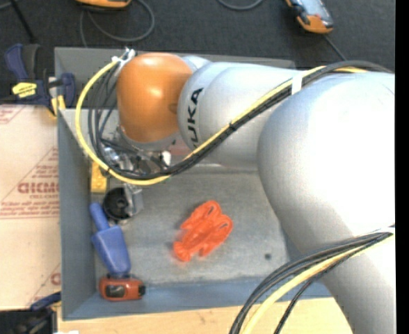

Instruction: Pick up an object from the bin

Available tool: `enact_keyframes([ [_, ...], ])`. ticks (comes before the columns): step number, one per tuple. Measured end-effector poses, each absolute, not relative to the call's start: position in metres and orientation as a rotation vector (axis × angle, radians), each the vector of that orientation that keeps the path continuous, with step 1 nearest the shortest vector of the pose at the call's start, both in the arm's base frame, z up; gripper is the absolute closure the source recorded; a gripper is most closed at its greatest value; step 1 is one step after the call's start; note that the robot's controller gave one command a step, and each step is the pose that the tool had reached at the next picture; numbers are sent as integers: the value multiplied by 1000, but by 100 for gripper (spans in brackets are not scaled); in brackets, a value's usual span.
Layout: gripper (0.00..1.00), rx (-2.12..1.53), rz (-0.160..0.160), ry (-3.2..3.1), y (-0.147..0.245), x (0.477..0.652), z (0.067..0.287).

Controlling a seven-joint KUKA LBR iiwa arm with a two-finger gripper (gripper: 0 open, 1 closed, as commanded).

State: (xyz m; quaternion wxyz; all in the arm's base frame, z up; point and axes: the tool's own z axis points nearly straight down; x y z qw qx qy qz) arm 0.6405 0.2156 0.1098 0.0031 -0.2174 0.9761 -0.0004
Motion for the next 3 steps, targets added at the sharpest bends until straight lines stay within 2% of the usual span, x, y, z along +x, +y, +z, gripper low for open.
enact_keyframes([
  [1, 0, -365, 4, 3116, 211, 638, 83],
  [2, 100, -498, 8, 3092, 206, 637, 79],
  [3, 100, -497, 9, 3091, 206, 637, 79],
])
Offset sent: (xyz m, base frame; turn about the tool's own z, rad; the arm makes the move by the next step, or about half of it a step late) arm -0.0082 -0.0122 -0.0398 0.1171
